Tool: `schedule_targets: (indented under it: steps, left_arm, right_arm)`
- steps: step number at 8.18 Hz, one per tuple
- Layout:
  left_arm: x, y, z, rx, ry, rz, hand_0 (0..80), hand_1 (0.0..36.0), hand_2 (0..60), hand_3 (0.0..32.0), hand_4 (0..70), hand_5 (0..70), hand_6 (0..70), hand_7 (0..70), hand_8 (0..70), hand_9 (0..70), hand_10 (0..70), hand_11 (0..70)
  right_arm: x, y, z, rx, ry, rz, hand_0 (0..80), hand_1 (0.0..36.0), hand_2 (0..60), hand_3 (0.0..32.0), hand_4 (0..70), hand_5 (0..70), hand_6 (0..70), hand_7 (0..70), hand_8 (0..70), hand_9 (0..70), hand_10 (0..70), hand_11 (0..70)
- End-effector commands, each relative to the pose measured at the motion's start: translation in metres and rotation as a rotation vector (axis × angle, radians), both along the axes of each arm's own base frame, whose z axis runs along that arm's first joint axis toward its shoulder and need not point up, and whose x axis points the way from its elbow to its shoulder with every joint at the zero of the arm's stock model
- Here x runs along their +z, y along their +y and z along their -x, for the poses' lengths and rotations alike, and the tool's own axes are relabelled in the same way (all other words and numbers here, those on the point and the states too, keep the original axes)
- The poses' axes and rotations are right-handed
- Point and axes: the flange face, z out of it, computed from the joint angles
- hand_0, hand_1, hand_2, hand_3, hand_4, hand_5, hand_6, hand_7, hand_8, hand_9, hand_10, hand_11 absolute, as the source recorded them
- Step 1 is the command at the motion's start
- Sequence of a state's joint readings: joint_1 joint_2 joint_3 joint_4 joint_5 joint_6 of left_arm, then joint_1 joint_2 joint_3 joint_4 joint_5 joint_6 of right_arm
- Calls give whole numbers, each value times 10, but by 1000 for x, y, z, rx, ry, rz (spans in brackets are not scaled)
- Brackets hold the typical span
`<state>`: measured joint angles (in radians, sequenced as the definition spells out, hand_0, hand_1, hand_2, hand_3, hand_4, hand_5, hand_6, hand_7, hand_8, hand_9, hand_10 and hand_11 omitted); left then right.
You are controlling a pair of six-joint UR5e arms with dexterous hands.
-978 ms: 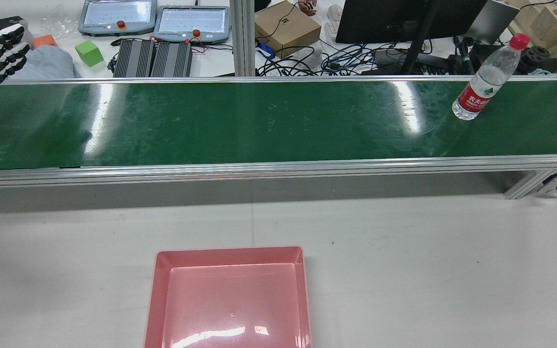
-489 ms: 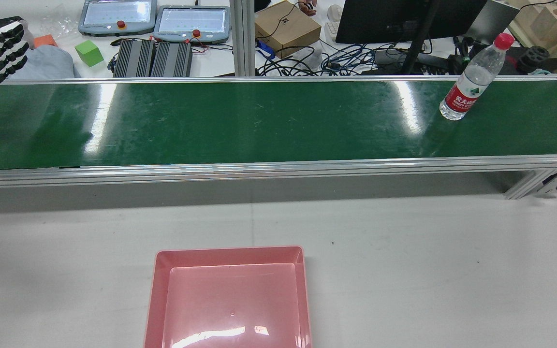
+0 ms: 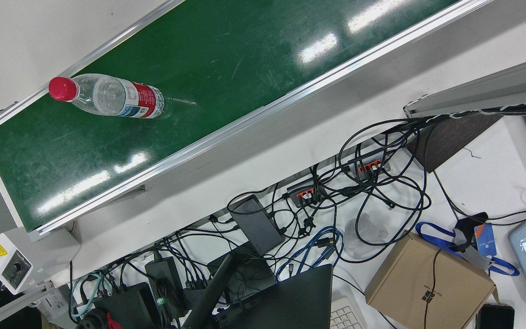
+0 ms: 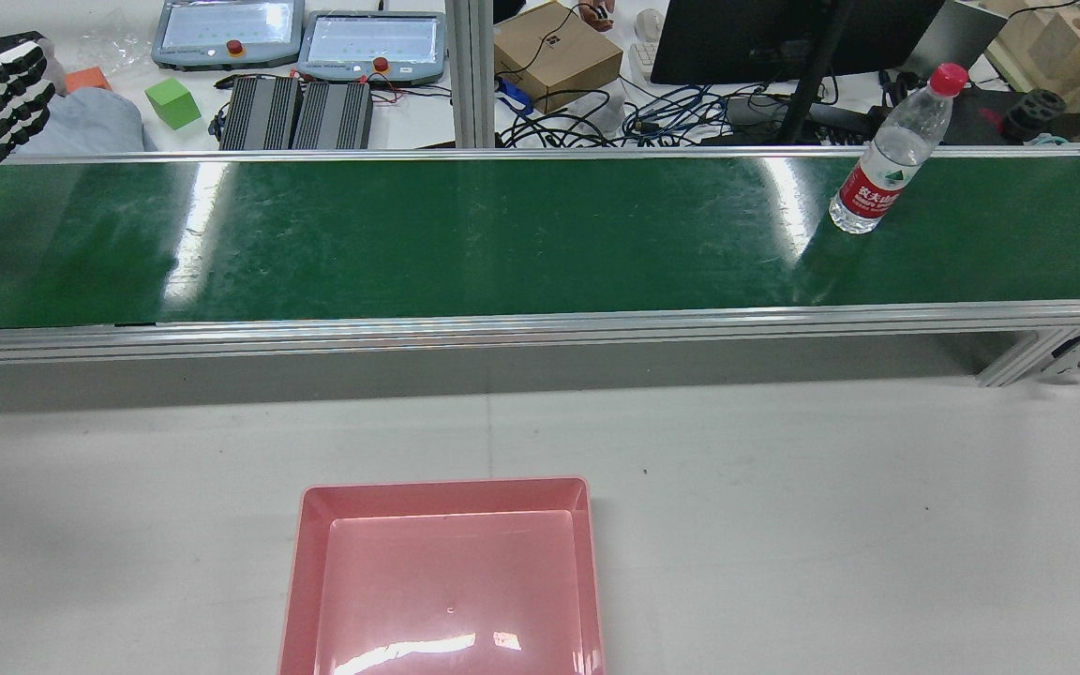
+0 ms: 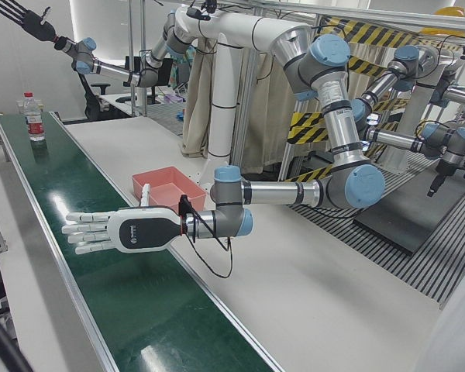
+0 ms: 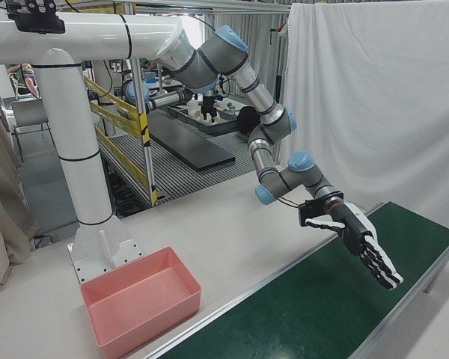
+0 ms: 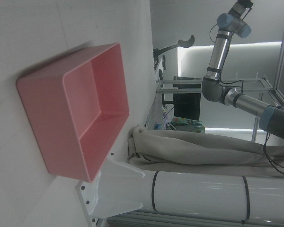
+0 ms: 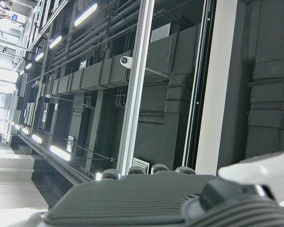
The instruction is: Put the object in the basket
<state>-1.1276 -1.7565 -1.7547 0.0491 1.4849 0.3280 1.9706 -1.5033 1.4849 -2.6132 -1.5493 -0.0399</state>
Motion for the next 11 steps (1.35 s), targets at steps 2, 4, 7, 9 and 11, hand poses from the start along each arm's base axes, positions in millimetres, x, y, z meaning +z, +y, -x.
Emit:
schedule_targets:
  steps: [2,4,7,9,11]
  left_arm:
    - [0,0,1,-1,1,0,493,0,0,32,2,96,0,0,33,26,5,15]
    - [0,0,0,0,0,0,494,0,0,36,2,93,0,0,31,25,3,12]
    - [0,0,0,1,1,0,498,0,0,20,40,100,7,0,54,43,16,31]
    - [0,0,0,1,1,0,496,0,0,18,41,99,6,0,54,41,16,31]
    - [0,0,1,-1,1,0,497,0,0,22,40,98,3,0,53,38,15,30]
  right_arm:
    - [0,0,0,-1,0,-1,0,0,0,0,0,0,0,0,0,0,0,0]
    - [0,0,0,-1,0,-1,0,0,0,0,0,0,0,0,0,0,0,0]
    - [0,0,0,1,0,1,0,0,0,0,0,0,0,0,0,0,0,0]
    - [0,0,0,1,0,1,0,0,0,0,0,0,0,0,0,0,0,0]
    - [0,0,0,-1,0,-1,0,0,0,0,0,0,0,0,0,0,0,0]
